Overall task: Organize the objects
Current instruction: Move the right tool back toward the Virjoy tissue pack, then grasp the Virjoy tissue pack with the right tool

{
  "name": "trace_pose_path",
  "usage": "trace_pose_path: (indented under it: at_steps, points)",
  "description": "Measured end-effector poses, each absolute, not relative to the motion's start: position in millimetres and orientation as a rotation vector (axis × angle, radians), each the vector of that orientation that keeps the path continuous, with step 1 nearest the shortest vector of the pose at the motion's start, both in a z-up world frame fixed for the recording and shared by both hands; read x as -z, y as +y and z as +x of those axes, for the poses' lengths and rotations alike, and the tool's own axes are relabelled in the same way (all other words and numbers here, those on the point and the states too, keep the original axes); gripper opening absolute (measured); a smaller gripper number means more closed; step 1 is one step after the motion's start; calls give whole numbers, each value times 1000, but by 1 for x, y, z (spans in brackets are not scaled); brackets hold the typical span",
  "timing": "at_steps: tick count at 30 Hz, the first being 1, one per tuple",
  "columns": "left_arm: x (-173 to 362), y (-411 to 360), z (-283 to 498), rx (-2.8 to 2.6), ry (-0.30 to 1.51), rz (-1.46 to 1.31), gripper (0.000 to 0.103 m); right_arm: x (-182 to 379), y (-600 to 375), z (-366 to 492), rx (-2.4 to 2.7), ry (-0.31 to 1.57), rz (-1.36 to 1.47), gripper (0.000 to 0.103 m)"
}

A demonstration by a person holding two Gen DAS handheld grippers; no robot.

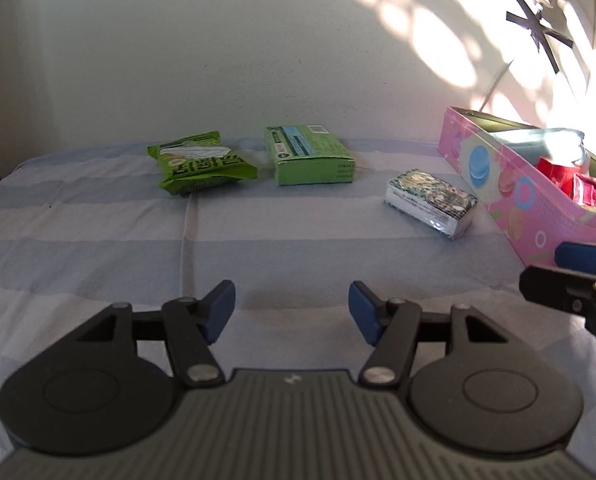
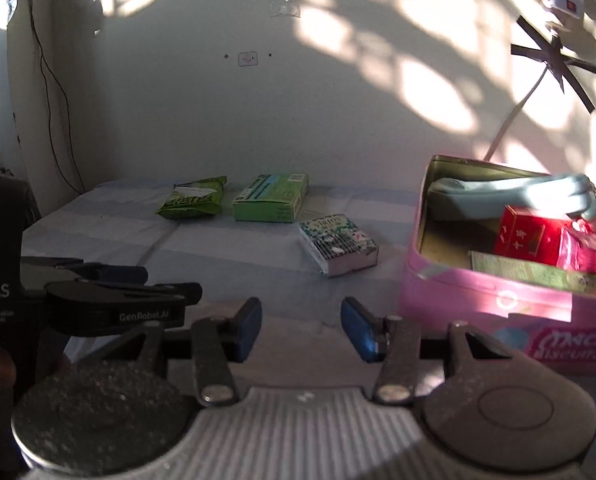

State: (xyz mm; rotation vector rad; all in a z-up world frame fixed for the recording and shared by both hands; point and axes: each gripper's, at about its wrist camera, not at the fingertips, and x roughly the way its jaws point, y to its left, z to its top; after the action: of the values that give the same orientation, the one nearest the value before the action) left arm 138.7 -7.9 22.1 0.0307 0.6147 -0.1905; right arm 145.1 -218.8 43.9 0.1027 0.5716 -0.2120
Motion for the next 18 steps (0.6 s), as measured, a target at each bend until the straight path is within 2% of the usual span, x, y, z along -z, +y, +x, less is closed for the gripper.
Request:
trace_pose_path:
  at_steps: [4,9,11,12,15,18]
  points:
    - [-24,11,145,142,613,-53,65,-59,-222,207,166,628,4,54]
    - [-24,22,152,132,628,-120,65,-54,-240,294,210,833,-64,61]
    - [-25,25,153,126,627,-138,65,-46,-247,316,223,907,-76,75]
    - [-25,28,153,121,625,-151,65,-41,-249,325,238,933,-94,78]
    - [-27,37,155,102,622,-196,66,-27,-254,340,283,1004,-106,79]
    - [-25,43,157,98,634,-240,68,-22,-267,340,270,1033,-6,71]
